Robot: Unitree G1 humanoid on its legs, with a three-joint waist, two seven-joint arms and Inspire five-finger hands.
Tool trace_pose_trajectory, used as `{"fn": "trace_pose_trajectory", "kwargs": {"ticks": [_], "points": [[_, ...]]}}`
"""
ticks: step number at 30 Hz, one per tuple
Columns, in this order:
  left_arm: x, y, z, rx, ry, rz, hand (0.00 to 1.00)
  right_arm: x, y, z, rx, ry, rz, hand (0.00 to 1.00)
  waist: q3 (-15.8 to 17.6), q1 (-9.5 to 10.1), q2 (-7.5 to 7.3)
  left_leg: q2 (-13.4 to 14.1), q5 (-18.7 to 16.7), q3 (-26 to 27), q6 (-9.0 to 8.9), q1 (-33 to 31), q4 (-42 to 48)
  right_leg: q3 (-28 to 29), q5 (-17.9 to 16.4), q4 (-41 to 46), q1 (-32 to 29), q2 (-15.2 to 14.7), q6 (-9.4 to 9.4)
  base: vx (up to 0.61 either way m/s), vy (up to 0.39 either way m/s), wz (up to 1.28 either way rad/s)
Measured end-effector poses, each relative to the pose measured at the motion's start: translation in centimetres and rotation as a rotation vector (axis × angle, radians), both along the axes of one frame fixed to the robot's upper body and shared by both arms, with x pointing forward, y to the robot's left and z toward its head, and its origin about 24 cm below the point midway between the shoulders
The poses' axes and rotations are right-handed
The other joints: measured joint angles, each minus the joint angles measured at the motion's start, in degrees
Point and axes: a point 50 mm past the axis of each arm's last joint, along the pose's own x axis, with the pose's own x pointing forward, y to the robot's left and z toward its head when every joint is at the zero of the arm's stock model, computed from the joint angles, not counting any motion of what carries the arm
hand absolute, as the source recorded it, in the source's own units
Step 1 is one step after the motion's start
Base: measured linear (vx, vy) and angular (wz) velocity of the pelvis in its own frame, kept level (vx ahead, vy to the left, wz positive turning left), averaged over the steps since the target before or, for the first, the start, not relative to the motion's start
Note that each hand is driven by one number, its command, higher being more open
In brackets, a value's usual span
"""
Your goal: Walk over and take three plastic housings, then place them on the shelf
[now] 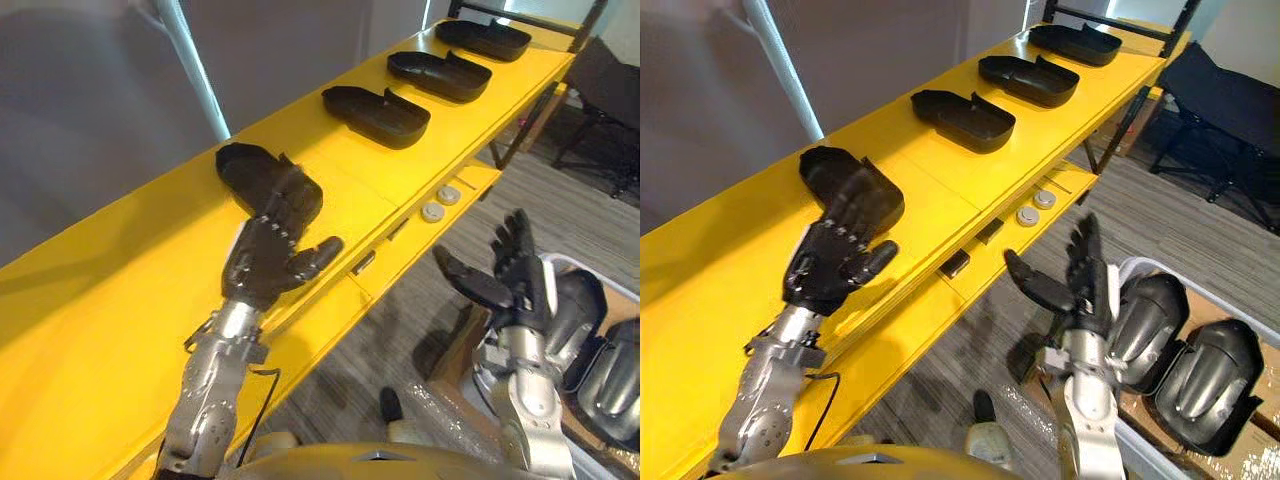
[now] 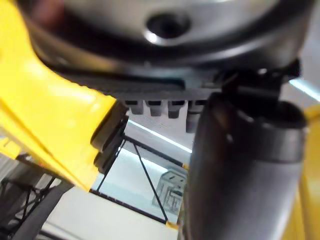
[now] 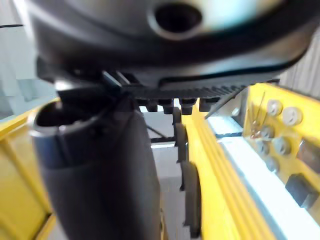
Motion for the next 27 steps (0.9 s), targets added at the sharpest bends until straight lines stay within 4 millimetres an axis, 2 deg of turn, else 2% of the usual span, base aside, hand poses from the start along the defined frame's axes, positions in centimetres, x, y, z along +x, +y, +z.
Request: {"fn": "trace_pose_trajectory", "kwargs": {"ticks": [1,3,4,6,9,10,12,13,15,16,17,18,19,20,21,22,23,24,25,26,27], "points": [[-0.1,0.3,0.0,0.001,0.001,0.019,1.00,1.0,0.2,0.0,-0.016,-0.004,0.022,1.00,0.47,0.27,-0.13,-0.39,-0.22,0.40,0.36,-0.45,0.67,0.30,0.59,-0.25,-0.27,-0.43,0.90,-0.05,0.101,-0.19],[-0.3,0.4,-0.2,-0.002,0.004,0.029,1.00,1.9,0.4,-0.3,-0.038,0.013,0.035,1.00,0.66,1.19,-0.01,-0.83,-0.38,0.48,0.58,-0.81,1.34,0.46,0.90,-0.35,-0.42,-0.89,1.35,-0.02,0.090,-0.02],[-0.5,0.3,-0.3,-0.025,0.001,0.024,1.00,2.2,0.6,-1.0,-0.041,0.044,0.035,1.00,0.82,1.93,0.29,-1.10,-0.46,-0.14,0.73,-0.78,1.81,0.35,0.93,-0.30,-0.16,-1.05,1.39,0.01,0.091,0.05],[-0.6,0.1,-0.3,-0.058,-0.007,0.011,1.00,2.1,0.9,-1.9,-0.034,0.091,0.037,1.00,0.82,1.86,0.47,-1.13,-0.61,-0.55,0.98,-0.55,2.00,-0.22,0.91,0.13,0.08,-1.04,1.36,0.02,0.050,0.04],[-0.1,-1.0,0.1,-0.072,-0.045,-0.030,1.00,0.2,0.1,-4.3,0.045,0.206,-0.021,1.00,2.12,1.21,1.08,-1.13,-0.65,-0.68,1.05,2.75,1.46,-0.25,0.19,4.62,0.42,-0.31,0.58,0.00,0.026,-0.17],[0.2,-1.5,0.4,-0.074,-0.059,-0.055,1.00,-1.2,-0.4,-5.3,0.086,0.251,-0.062,1.00,2.76,0.40,0.99,-1.20,-0.78,-0.26,1.30,4.72,0.87,0.41,-0.49,7.39,0.37,0.09,0.62,-0.04,0.039,-0.43],[0.5,-1.9,0.7,-0.064,-0.076,-0.086,1.00,-3.6,-0.4,-6.5,0.174,0.302,-0.099,1.00,3.89,-1.08,-0.30,-1.76,-0.86,1.26,1.52,7.65,0.24,0.51,-1.86,10.99,0.45,0.13,1.00,-0.10,0.029,-0.55],[0.6,-1.7,0.8,-0.056,-0.083,-0.081,1.00,-4.9,0.0,-6.7,0.216,0.315,-0.088,1.00,4.56,-1.58,-1.62,-2.44,-0.89,3.11,1.88,8.76,0.22,-0.81,-1.82,11.20,0.33,-0.46,1.05,-0.17,-0.015,-0.72],[0.8,-1.4,0.7,-0.050,-0.075,-0.061,1.00,-5.4,0.6,-6.3,0.257,0.285,-0.037,1.00,4.82,-2.03,-2.98,-2.18,-0.20,6.78,3.74,7.72,-0.01,-3.14,-0.82,8.91,-1.22,-2.20,0.92,-0.30,-0.067,-1.09],[1.0,-1.3,0.4,-0.056,-0.061,-0.050,1.00,-4.6,1.1,-5.9,0.263,0.258,-0.002,1.00,4.97,-1.93,-2.83,-1.52,0.50,9.09,4.12,6.83,-0.25,-7.86,-3.19,15.03,-4.51,-3.94,-2.16,-0.28,-0.072,-1.01],[1.0,-1.2,0.1,-0.060,-0.048,-0.043,1.00,-4.0,1.5,-5.6,0.261,0.243,0.024,1.00,4.84,-1.76,-2.66,-0.91,0.90,10.10,4.04,6.61,-0.31,-9.65,-4.54,19.15,-5.90,-4.83,-4.04,-0.20,-0.080,-0.88],[1.0,-1.0,-0.4,-0.103,-0.016,-0.039,1.00,-2.3,2.8,-5.0,0.258,0.207,0.089,1.00,4.98,-1.25,-1.93,0.95,1.72,12.12,3.58,6.31,-0.42,-12.44,-6.36,26.37,-7.74,-6.87,-6.48,-0.15,-0.127,-0.88],[1.1,-0.6,-0.9,-0.147,0.010,-0.039,1.00,-0.5,4.3,-4.5,0.258,0.178,0.148,1.00,5.05,-0.65,-0.97,3.46,2.41,13.91,2.62,6.29,-0.38,-14.85,-7.32,31.77,-7.79,-9.16,-7.91,-0.14,-0.159,-0.93],[1.1,-0.5,-1.1,-0.164,0.022,-0.039,1.00,0.2,5.3,-4.3,0.262,0.171,0.180,1.00,4.89,-0.02,-0.57,4.88,2.76,14.82,2.02,6.28,-0.38,-15.83,-7.65,33.87,-7.76,-10.42,-8.41,-0.09,-0.227,-0.89],[1.1,-0.3,-1.2,-0.172,0.027,-0.029,1.00,1.0,6.6,-4.1,0.264,0.164,0.226,1.00,4.79,0.89,-0.21,6.83,3.29,16.07,1.10,6.26,-0.42,-16.89,-7.76,36.18,-7.63,-12.41,-8.63,-0.06,-0.300,-0.97],[1.1,0.1,-1.1,-0.175,0.019,-0.017,1.00,1.8,8.7,-3.4,0.250,0.141,0.307,1.00,4.73,2.31,-0.14,9.75,4.69,17.94,-1.28,6.09,-0.95,-17.10,-7.57,38.46,-7.38,-16.12,-8.73,-0.04,-0.340,-0.92],[1.1,0.3,-1.1,-0.176,0.017,-0.012,1.00,1.8,9.3,-3.2,0.241,0.133,0.331,1.00,4.51,2.72,-0.53,10.72,5.38,18.75,-2.37,6.09,-1.41,-17.12,-7.51,38.70,-7.30,-17.71,-8.73,-0.01,-0.421,-0.91],[1.1,0.5,-1.1,-0.187,0.017,-0.008,1.00,1.9,10.1,-3.0,0.230,0.130,0.354,1.00,4.12,3.10,-1.21,12.76,6.52,19.76,-4.37,5.89,-1.53,-17.19,-7.20,38.14,-6.51,-19.71,-8.36,0.02,-0.394,-0.56],[1.1,0.5,-1.1,-0.188,0.018,-0.007,1.00,1.9,10.3,-3.1,0.221,0.134,0.358,1.00,3.86,3.08,-1.66,13.77,7.07,19.98,-5.42,5.75,-1.44,-17.08,-6.87,36.90,-5.87,-20.23,-7.90,0.06,-0.679,-0.65],[1.1,0.6,-1.0,-0.183,0.019,-0.003,1.00,1.6,10.5,-3.4,0.185,0.159,0.362,1.00,2.25,3.00,-4.22,15.56,8.60,20.04,-8.57,5.11,-1.44,-17.33,-1.35,30.11,-3.18,-20.42,-4.32,0.08,-0.621,-0.48],[1.1,0.6,-1.1,-0.181,0.023,-0.004,1.00,1.6,10.3,-3.5,0.167,0.170,0.362,1.00,1.92,3.01,-4.41,16.80,9.17,19.79,-9.68,5.04,-1.67,-17.75,-5.48,28.32,-2.13,-19.12,1.52,0.13,-0.839,-0.91]]}}
